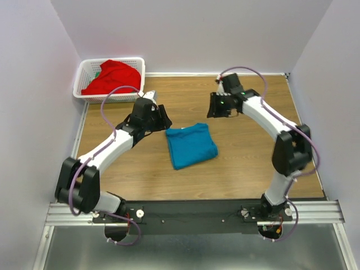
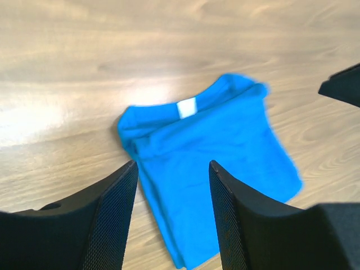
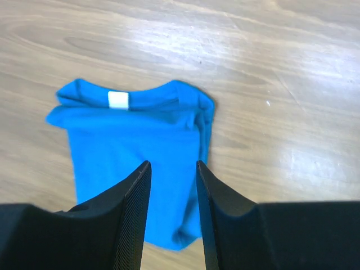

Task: Fold and stack the t-shirts
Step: Fold the tshirt, then neatly place the folded tshirt to the corner

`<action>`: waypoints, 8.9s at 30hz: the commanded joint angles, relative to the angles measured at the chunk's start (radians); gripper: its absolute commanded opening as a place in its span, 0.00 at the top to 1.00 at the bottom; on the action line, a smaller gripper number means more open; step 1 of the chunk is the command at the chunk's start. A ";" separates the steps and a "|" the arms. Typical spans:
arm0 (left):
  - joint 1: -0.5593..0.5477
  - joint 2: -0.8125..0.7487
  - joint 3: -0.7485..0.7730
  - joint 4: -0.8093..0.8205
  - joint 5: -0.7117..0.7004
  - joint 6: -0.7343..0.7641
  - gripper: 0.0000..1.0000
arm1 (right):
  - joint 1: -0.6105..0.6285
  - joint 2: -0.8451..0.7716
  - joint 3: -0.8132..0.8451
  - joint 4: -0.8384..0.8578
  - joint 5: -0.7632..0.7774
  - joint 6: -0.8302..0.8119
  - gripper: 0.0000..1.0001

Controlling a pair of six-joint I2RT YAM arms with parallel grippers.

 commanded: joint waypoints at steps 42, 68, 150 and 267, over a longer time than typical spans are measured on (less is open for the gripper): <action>0.012 0.081 -0.227 0.644 0.135 -0.225 0.59 | -0.147 0.136 -0.514 1.421 -0.838 0.640 0.45; 0.073 0.234 -0.200 0.689 0.155 -0.246 0.51 | -0.215 0.179 -0.577 1.444 -0.752 0.712 0.42; -0.183 -0.362 -0.263 0.031 -0.114 -0.162 0.26 | -0.124 -0.204 -1.099 1.186 -0.626 0.585 0.30; 0.291 0.325 0.353 -0.338 -0.889 0.281 0.44 | -0.124 -0.668 -0.553 -0.013 -0.094 0.077 0.21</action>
